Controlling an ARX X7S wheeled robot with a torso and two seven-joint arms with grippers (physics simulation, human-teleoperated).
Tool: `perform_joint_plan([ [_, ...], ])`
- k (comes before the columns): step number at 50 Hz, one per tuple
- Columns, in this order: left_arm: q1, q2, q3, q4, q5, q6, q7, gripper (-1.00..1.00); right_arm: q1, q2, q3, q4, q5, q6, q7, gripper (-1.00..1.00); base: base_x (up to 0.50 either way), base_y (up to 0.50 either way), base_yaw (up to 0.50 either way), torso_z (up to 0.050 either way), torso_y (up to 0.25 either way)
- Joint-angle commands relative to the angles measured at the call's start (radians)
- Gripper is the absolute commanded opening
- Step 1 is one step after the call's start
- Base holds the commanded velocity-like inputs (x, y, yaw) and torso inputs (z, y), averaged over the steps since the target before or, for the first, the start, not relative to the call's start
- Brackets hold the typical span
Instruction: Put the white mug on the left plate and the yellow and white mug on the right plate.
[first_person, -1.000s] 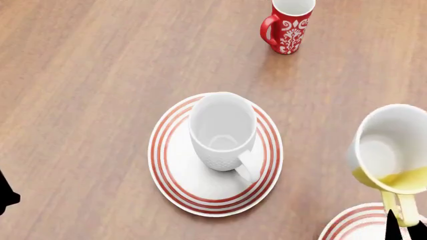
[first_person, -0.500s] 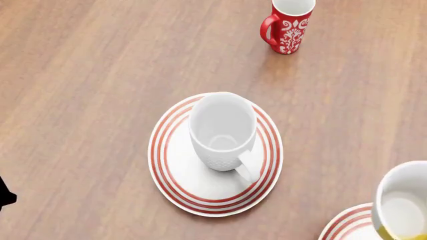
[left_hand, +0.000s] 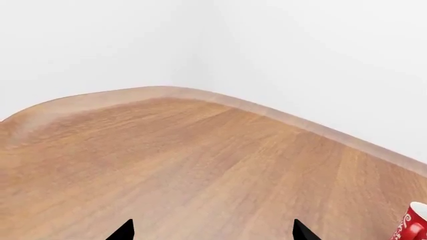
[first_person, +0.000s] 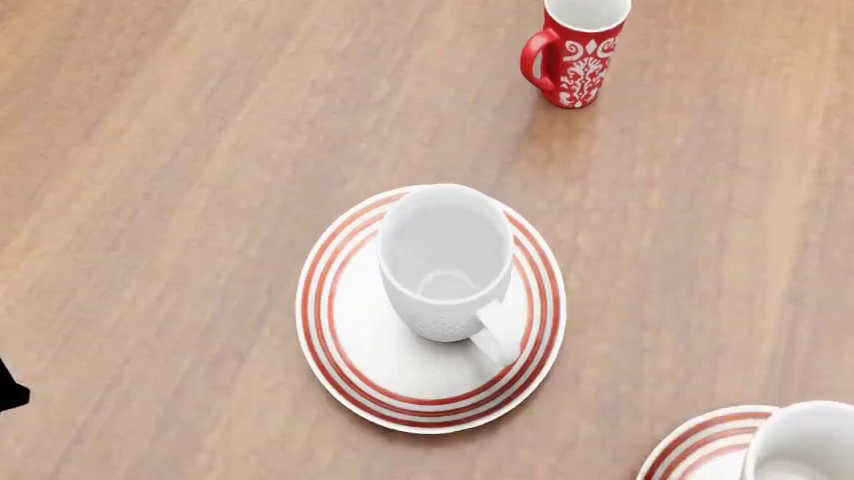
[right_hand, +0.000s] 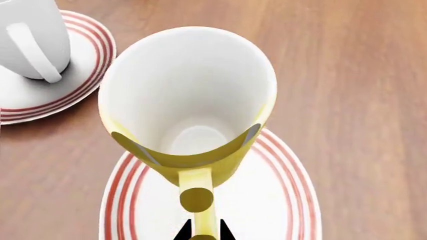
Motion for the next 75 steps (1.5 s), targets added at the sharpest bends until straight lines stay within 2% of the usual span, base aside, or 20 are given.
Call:
perform_joint_plan([
  [1,0.001,-0.004,0.002,0.004,0.003,0.001,-0.006,1.00,-0.025,-0.020,-0.037,0.075,-0.044,-0.081,-0.026,-1.00,0.00,0.00,0.00,0.000,0.000],
  [24,0.002,-0.012,0.002,-0.004,-0.001,0.009,-0.006,1.00,-0.043,-0.049,-0.080,0.203,-0.094,-0.185,-0.072,-1.00,0.00,0.00,0.00,0.000,0.000],
  [75,0.012,-0.031,0.003,0.009,-0.010,0.017,-0.022,1.00,-0.019,-0.073,-0.163,0.294,-0.130,-0.241,-0.074,-1.00,0.00,0.00,0.00,0.000,0.000],
])
